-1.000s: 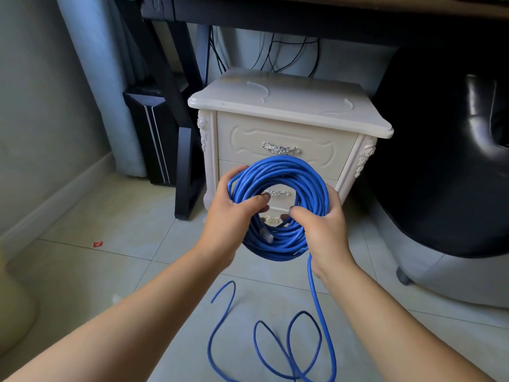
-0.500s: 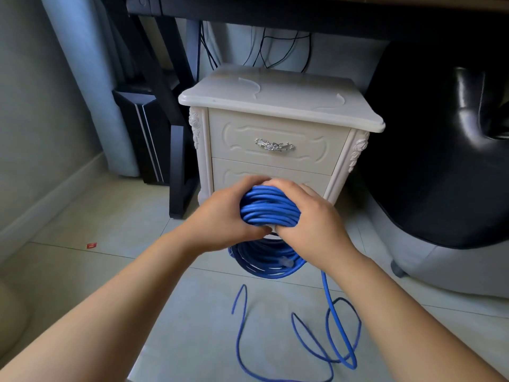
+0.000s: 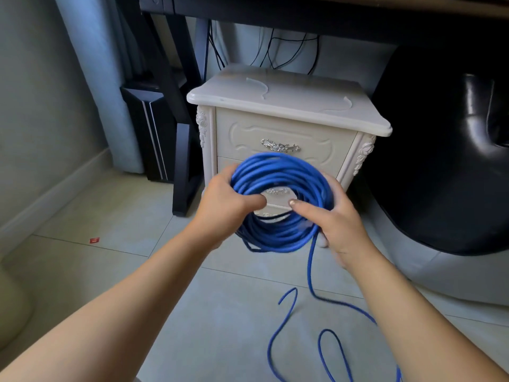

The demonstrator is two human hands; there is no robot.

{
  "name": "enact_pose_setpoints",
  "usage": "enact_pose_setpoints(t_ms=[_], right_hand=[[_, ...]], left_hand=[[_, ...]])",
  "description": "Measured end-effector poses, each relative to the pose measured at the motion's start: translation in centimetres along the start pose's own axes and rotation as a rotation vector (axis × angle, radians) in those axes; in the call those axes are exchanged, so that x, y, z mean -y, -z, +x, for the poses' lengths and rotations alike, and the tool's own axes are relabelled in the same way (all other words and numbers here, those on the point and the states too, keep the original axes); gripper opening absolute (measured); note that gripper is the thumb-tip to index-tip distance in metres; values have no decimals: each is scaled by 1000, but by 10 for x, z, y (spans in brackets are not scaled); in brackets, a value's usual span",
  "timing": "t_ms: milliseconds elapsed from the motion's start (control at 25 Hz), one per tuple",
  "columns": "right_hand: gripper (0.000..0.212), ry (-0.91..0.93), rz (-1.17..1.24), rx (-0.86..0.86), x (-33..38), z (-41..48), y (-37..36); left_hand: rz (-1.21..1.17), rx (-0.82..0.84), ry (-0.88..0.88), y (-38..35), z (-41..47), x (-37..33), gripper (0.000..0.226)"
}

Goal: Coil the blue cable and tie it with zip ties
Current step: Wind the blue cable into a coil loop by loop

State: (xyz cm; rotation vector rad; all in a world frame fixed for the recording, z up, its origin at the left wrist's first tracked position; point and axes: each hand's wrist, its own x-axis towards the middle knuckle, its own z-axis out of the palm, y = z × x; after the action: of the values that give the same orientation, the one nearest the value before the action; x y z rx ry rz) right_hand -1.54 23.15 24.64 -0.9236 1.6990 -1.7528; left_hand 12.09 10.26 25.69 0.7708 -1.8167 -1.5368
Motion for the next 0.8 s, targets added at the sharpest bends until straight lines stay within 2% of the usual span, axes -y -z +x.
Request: enact_pose_setpoints(t_ms=[80,120,240,320,400,520,560,680,800], right_hand=[[50,-124,186,-26,-7,-3,-10],[54,-169,255,-38,-10,-4,-16],[89,-191,395,-63,-12,-2,-25],[107,-151,398,-57,-11,1,-25],[98,-136,298,-81,-12,2,-25],[54,-141,168,-207,-11,6,-23],[47,-136,137,-257,-10,8,-20],[49,-34,10,-313,-2,9,-9],[54,132,-350,-210,7,4,-6]], left_hand=[[-149,-80,44,2,4,0,36],[-191,-103,61,2,4,0,34],[-297,-138,120,-3,-3,3,27],[-388,-165,159,-6,-7,6,24],[-435,-171,178,-8,-10,8,23],[-401,-58,177,-11,-12,8,28],[-379,7,186,-11,-11,7,30],[-262,175,183,-2,-5,1,42],[-6,191,5,6,-1,-1,67]])
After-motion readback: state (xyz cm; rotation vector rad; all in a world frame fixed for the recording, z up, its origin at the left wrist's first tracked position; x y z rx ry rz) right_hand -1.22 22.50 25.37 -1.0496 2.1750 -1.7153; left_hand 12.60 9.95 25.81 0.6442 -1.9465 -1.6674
